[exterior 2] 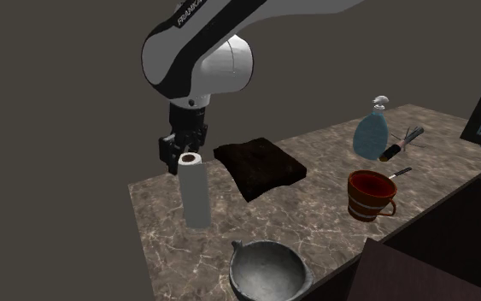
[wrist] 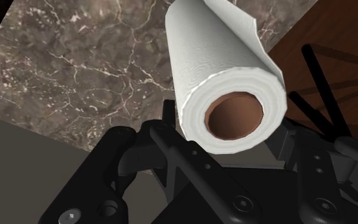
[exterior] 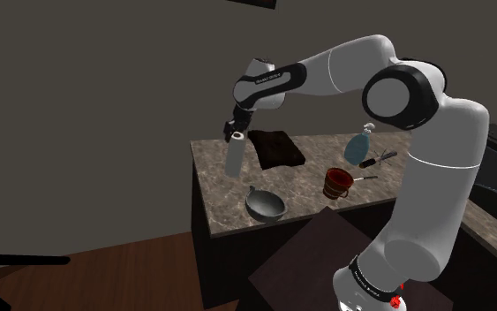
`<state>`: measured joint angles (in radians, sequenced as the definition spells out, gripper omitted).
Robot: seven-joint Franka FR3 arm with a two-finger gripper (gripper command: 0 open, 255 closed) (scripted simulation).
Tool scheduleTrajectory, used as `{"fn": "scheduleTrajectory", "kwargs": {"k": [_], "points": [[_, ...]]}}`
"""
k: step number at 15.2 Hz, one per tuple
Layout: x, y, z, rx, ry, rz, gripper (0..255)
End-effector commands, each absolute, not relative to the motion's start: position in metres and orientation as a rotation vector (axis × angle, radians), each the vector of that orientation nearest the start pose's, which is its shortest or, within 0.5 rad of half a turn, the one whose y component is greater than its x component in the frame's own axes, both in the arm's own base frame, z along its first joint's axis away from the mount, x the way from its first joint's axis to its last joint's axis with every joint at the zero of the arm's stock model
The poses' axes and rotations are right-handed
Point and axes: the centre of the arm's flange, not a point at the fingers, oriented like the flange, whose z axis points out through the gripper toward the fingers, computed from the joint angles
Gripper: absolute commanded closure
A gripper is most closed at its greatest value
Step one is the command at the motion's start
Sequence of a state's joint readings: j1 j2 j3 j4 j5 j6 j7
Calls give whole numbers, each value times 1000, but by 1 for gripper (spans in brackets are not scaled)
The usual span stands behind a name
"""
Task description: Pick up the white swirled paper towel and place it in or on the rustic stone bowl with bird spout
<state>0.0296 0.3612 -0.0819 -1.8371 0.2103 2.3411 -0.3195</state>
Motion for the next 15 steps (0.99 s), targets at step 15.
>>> {"fn": "scheduleTrajectory", "kwargs": {"k": [15], "points": [[650,-27,433,-3020,-210,-253,255]]}}
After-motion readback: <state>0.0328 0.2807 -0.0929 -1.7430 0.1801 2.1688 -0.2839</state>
